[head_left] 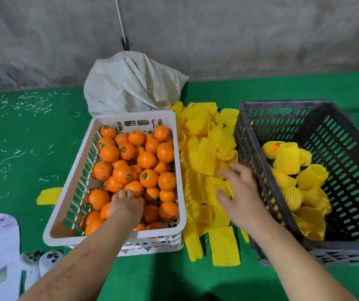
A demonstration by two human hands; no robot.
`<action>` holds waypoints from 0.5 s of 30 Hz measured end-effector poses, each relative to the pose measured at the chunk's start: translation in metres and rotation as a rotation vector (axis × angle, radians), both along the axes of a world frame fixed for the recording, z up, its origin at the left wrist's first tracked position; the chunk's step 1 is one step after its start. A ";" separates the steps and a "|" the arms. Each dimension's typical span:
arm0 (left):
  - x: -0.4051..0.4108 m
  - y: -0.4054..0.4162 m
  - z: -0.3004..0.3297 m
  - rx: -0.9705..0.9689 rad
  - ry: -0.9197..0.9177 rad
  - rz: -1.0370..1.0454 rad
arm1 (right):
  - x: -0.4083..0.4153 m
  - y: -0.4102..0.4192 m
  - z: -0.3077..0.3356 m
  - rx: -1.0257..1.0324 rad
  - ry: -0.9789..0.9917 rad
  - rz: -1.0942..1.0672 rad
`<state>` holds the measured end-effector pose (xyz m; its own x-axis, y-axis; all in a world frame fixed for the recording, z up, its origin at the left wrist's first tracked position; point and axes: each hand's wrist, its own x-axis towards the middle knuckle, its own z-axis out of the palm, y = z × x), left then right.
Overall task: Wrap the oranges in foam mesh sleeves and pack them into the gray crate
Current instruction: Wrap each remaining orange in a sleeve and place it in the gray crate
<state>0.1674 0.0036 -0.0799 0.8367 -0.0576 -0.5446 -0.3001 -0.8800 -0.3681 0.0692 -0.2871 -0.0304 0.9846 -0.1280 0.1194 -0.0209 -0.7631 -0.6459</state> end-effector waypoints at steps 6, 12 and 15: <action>-0.002 0.002 0.002 -0.097 -0.043 -0.024 | -0.009 0.049 -0.058 -0.114 0.850 0.401; -0.008 0.006 0.010 -0.973 -0.195 0.422 | -0.012 0.057 -0.076 0.054 0.631 0.236; -0.023 -0.015 0.022 -1.415 -0.230 0.561 | -0.004 0.043 -0.063 0.366 0.349 0.012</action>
<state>0.1445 -0.0112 -0.0574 0.9824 -0.0589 -0.1775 0.1225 -0.5148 0.8485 0.0649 -0.2442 -0.0936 0.9594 -0.0881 -0.2681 -0.2761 -0.4892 -0.8273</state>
